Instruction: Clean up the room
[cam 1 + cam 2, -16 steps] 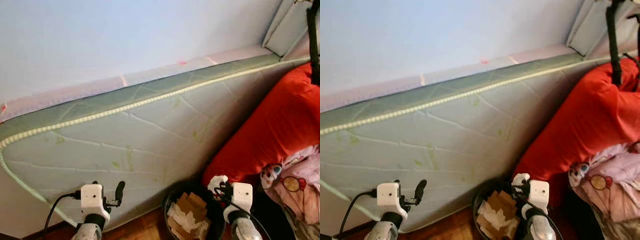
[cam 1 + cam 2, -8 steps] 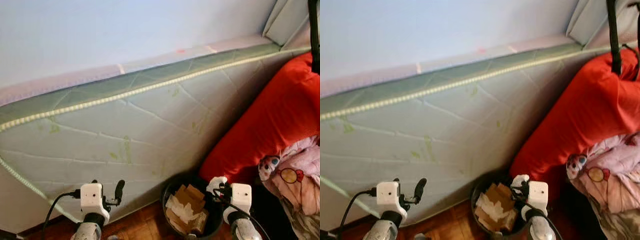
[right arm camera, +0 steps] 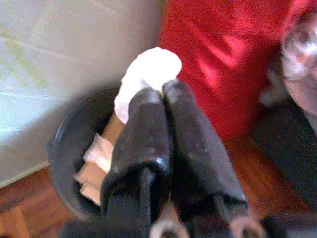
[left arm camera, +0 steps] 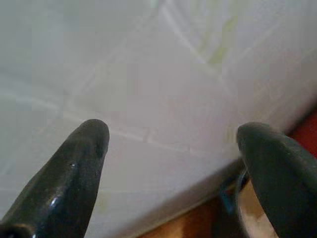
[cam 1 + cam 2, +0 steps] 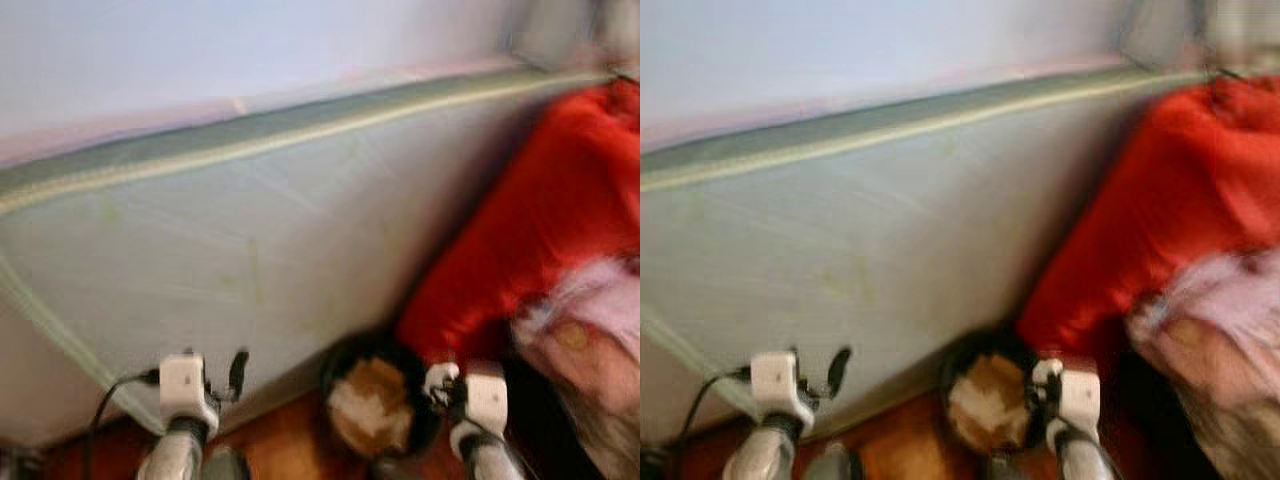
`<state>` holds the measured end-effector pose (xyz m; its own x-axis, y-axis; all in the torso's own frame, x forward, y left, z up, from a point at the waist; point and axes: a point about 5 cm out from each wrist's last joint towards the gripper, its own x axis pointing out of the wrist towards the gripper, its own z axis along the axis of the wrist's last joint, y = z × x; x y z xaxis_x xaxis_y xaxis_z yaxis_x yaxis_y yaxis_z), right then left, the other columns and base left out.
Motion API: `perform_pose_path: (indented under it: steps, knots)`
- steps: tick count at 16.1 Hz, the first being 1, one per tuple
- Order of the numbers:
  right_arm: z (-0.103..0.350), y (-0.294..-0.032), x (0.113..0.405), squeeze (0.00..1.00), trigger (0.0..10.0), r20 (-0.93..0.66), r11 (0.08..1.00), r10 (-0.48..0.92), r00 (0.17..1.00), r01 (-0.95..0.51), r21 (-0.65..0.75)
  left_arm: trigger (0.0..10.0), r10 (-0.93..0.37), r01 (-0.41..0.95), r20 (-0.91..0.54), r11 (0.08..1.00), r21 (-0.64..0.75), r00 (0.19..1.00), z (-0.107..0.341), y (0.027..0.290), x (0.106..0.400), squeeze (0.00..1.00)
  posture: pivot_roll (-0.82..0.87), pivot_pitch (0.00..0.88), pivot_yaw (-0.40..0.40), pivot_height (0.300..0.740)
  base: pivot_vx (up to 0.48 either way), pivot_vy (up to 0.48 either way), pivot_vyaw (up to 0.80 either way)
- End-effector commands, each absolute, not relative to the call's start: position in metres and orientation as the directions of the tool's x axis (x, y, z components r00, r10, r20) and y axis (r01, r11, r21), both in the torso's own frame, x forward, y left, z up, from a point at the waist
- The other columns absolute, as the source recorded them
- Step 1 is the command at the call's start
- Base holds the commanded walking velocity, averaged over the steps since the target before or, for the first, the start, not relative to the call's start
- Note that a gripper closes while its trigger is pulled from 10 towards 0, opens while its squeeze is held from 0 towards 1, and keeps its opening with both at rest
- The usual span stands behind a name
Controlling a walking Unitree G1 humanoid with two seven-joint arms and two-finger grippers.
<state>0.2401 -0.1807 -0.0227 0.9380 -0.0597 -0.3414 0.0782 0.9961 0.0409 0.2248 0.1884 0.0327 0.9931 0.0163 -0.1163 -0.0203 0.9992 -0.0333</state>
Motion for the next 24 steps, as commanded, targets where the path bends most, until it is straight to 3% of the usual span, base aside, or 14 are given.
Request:
perform_pose_path:
  steps: [1,13,24]
  knots:
    - [-0.028,-0.183,0.235,0.00,10.0,-0.369,0.994,-0.070,0.927,0.094,0.048,10.0,0.013,-0.017,-0.154,1.000,-0.024,0.988,0.026,0.189,0.220,0.00,-0.03,0.132,-0.086,0.655,0.000,0.000,0.00]
    - [-0.022,-0.181,0.262,0.00,10.0,-0.427,0.997,-0.050,0.903,0.071,0.034,10.0,-0.001,-0.003,-0.118,1.000,-0.027,0.993,0.036,0.186,0.239,0.00,-0.01,0.157,-0.089,0.650,0.000,0.000,0.00]
    - [-0.002,-0.171,0.296,0.00,10.0,-0.470,0.999,-0.015,0.883,0.036,0.036,10.0,-0.005,0.002,-0.077,0.999,-0.042,0.997,0.052,0.178,0.233,0.00,0.05,0.273,-0.105,0.650,0.000,0.000,0.00]
